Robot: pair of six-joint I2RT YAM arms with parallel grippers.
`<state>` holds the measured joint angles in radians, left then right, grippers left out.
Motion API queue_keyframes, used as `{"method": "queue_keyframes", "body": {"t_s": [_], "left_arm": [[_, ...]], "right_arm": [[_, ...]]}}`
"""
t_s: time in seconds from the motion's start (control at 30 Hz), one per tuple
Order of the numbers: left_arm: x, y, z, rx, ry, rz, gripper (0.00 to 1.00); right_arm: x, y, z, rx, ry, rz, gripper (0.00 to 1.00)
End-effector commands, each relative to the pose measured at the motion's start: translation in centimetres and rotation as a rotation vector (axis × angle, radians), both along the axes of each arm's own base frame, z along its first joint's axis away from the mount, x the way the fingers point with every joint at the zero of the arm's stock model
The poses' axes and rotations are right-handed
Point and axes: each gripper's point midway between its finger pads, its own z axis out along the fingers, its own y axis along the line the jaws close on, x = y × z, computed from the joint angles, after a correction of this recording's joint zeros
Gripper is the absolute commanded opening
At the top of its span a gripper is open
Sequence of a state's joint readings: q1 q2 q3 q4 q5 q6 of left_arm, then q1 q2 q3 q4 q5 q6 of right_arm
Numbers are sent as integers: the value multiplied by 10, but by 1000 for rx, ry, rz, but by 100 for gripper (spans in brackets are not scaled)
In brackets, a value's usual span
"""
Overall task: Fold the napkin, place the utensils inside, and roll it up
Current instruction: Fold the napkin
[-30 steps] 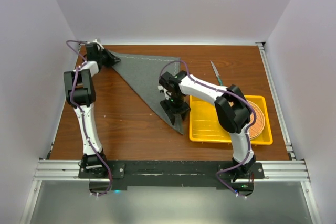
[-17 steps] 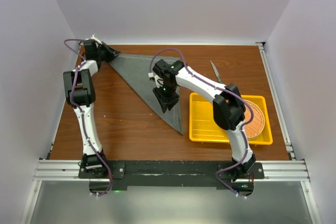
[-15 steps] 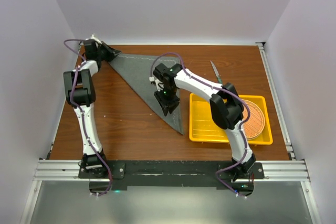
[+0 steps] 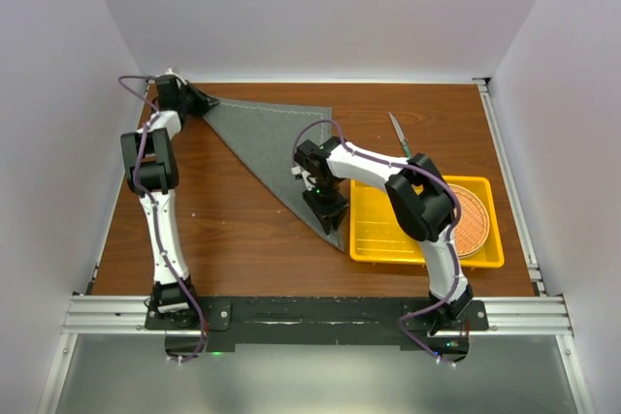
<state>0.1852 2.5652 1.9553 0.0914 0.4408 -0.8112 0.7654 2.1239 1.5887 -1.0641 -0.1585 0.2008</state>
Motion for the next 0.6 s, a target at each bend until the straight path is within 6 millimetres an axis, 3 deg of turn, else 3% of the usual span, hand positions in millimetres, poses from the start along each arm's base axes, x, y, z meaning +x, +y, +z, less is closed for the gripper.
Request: {"method": "queue_keyframes", "body": {"t_s": [0.0,0.07,0.13,0.23,0.37,0.57], "left_arm": [[7,24,6,67,-3,25,0],[10,22,26,52,-36,15,0],[12,21,45,46,-72,13,0],[13,21,58,47,-95,15,0],[11,24,48,52,-79,29,0],[-3,41,7,120,28,88,0]], "right_arm": [[21,17,43,68,-89,44,36],[37,32,61,115,-136,44,39],[42,41,59,140,-117,39,42],[47,50,49,153,-92,33,44],[51,55,41,160,-90,24,44],[46,50,27,144,-82,9,42]]}}
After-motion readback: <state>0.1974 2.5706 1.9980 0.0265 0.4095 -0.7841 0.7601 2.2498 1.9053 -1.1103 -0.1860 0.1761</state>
